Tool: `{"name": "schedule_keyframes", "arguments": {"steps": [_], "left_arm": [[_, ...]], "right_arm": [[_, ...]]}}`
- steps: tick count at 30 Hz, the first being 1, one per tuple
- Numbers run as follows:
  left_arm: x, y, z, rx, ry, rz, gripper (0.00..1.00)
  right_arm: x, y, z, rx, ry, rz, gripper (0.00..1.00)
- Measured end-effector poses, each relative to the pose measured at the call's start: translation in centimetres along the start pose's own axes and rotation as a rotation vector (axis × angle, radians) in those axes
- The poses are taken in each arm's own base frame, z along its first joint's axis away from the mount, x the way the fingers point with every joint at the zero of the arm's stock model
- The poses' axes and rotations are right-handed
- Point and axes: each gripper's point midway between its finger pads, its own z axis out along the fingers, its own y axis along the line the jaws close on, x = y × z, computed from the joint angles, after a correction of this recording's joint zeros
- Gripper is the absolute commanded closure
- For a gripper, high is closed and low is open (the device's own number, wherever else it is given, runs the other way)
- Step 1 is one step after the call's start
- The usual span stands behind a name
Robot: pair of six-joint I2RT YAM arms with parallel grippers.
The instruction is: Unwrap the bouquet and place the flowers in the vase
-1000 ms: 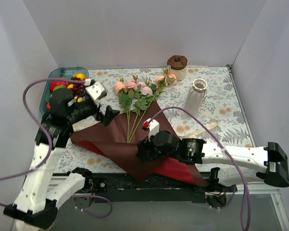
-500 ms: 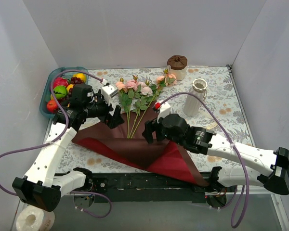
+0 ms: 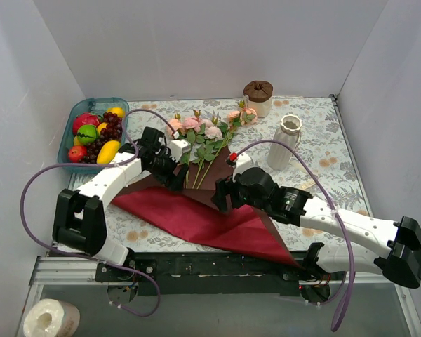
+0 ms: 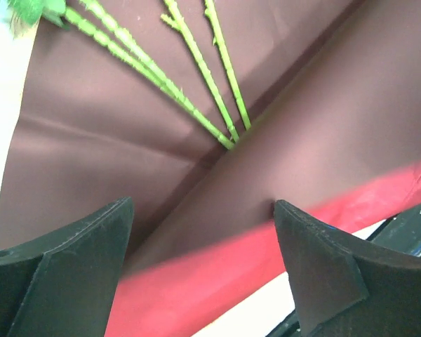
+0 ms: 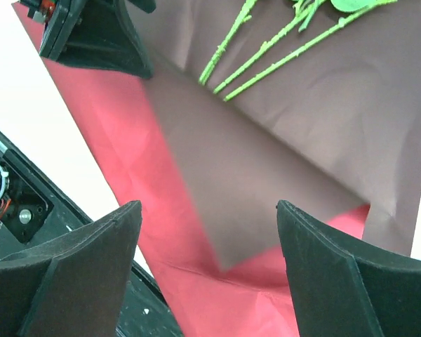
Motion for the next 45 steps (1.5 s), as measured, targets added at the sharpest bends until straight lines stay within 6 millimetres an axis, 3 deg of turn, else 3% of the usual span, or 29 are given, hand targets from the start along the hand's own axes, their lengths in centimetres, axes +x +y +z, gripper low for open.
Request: {"name": "schedule_keyframes", "arguments": {"steps": [3,16,19,20,25,28,33,41,45], "left_arm": [[-0.4,0.0,1.1,0.029,0.015,0.036,0.24],[1.1,-0.3,2.5,0.053,0.078,0.129,0.3],[0.9,-0.2,2.6,0.051,0.069,0.14,0.39],[0.8,-0.2,2.6,0.05,0.068,0.145,0.5],[-0.1,0.1,2.6,0.049,0.052,0.176,0.57],[-0.9,0.4,3.0,0.045,0.034,0.196,0.69],[-1.3,1.0,3.7,0.043,0.033,0.234,1.0],[-1.5,1.3,3.9,0.042,0.032,0.299,1.0],[-1.6,0.9,2.8,0.038,0.014,0.329,1.0]], "right_arm": [[0.9,-0.5,-0.3,0.008,0.012,0.009,0.15],[-0.8,-0.8,-1.2,0.034,-0.041,-0.008,0.13],[-0.8,-1.4,-1.2,0.056,-0.041,-0.024,0.13],[-0.8,-1.6,-1.2,0.062,-0.04,-0.028,0.13],[-1.3,-3.0,-1.1,0.095,-0.05,-0.028,0.13],[-1.7,-3.3,-1.4,0.1,-0.06,-0.03,0.13],[-2.5,-3.2,-2.2,0.09,-0.092,-0.031,0.13],[-3.3,-4.0,-2.7,0.105,-0.118,-0.03,0.13],[-3.2,-5.1,-2.7,0.124,-0.114,-0.048,0.13]]}}
